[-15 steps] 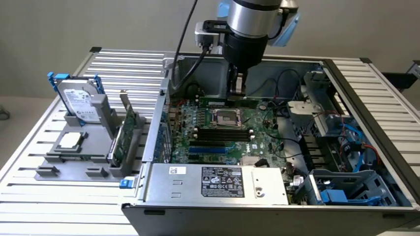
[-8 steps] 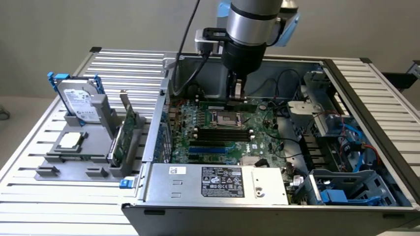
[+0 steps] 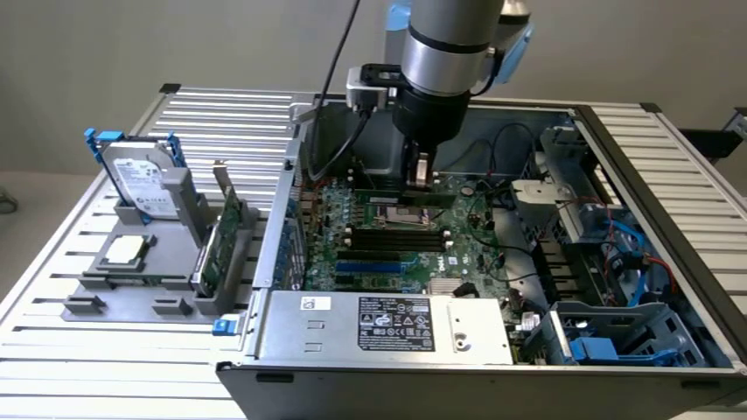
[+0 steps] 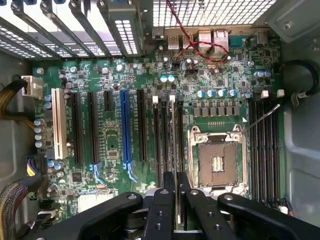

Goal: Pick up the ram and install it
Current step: 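Insert the ram into the slot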

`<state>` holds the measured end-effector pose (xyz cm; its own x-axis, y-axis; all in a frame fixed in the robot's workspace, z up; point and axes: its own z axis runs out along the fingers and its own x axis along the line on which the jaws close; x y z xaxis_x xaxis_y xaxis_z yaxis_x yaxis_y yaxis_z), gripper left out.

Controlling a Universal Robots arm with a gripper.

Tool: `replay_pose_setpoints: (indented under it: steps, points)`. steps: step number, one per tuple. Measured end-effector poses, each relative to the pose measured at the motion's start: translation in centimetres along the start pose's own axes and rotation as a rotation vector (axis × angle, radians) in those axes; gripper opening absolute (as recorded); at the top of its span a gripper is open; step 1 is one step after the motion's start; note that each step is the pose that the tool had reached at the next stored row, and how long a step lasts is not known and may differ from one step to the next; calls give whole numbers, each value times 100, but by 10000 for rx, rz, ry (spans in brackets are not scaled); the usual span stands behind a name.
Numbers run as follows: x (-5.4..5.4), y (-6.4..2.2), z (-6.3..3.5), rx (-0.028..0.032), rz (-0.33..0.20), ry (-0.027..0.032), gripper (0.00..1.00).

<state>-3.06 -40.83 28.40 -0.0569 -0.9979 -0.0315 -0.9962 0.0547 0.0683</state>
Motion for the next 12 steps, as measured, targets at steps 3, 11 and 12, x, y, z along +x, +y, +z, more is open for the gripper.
replay_pose_setpoints:
  steps: [3,11,12]
  points:
    - [2,-2,55,8,-16,1,15]
    - [18,22,188,114,-38,-5,15]
    - [22,30,205,123,-38,-4,15]
